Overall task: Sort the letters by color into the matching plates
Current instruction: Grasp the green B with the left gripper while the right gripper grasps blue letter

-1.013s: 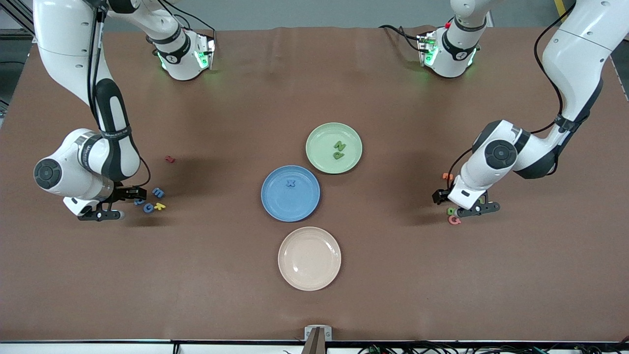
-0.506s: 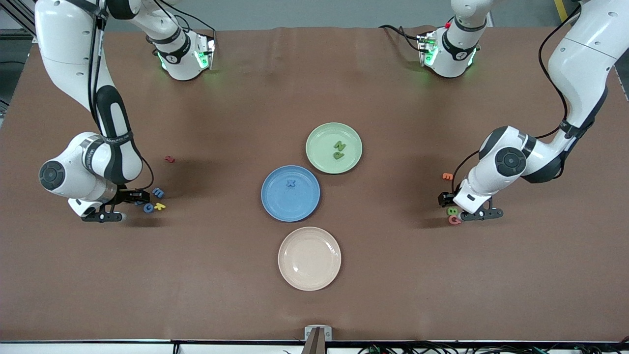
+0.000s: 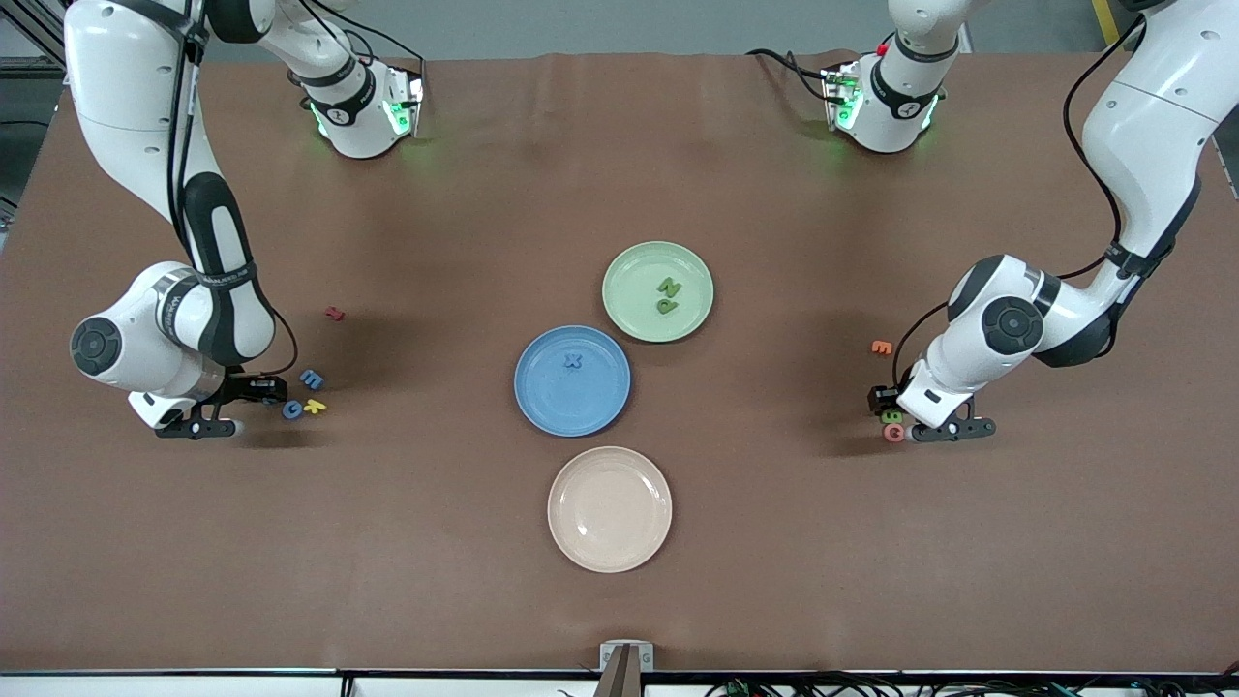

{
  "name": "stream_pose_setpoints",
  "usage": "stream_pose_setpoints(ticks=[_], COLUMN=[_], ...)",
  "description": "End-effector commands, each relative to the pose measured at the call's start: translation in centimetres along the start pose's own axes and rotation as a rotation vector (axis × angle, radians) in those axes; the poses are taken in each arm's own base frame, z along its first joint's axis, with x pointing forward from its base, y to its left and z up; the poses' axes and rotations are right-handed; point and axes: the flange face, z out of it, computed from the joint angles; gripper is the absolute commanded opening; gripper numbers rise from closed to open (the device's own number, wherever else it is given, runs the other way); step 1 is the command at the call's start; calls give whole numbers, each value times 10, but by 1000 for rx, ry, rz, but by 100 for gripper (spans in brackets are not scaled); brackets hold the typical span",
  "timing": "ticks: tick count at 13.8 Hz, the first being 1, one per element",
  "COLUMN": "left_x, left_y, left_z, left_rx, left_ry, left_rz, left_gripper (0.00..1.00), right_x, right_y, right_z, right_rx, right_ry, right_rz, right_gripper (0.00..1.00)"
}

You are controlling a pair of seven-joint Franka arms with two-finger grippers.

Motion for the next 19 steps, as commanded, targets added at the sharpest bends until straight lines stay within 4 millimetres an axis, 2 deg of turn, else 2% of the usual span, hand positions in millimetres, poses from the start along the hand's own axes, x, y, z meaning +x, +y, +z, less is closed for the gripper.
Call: stream_pose_setpoints(ticks=[1, 3, 5, 8, 9, 10, 12, 13, 16, 19], left_x=[7, 11, 14, 16, 16, 16, 13, 12, 9, -7], left_y=[0, 1, 1, 3, 3, 2, 3, 3, 5, 36], left_z=[4, 6, 6, 7, 9, 9, 10, 8, 2, -7], left_rx=[-8, -15, -18, -24, -25, -24, -19, -15, -8, -33], left_ry=[11, 11, 16, 16, 13, 13, 6, 6, 10, 3], left_rz=[17, 12, 11, 14, 14, 14, 23, 37, 52, 87], left_gripper=[59, 59, 58, 55, 52, 44, 21, 12, 8, 7], right_x=[2, 2, 5, 12, 15, 17, 19, 19, 17, 8], right_y=[2, 1, -7, -25, -33, -43, -72, -86, -138, -213], right_z=[6, 7, 4, -16, -25, -34, -50, -57, -68, -73], right_rx=[20, 20, 22, 40, 52, 65, 70, 64, 45, 36], right_ry=[10, 8, 8, 19, 14, 6, 5, -5, -50, -74], right_rz=[-15, -17, -29, -49, -56, -41, -5, 6, 80, 195], right_gripper=[38, 25, 17, 16, 15, 15, 15, 15, 15, 15])
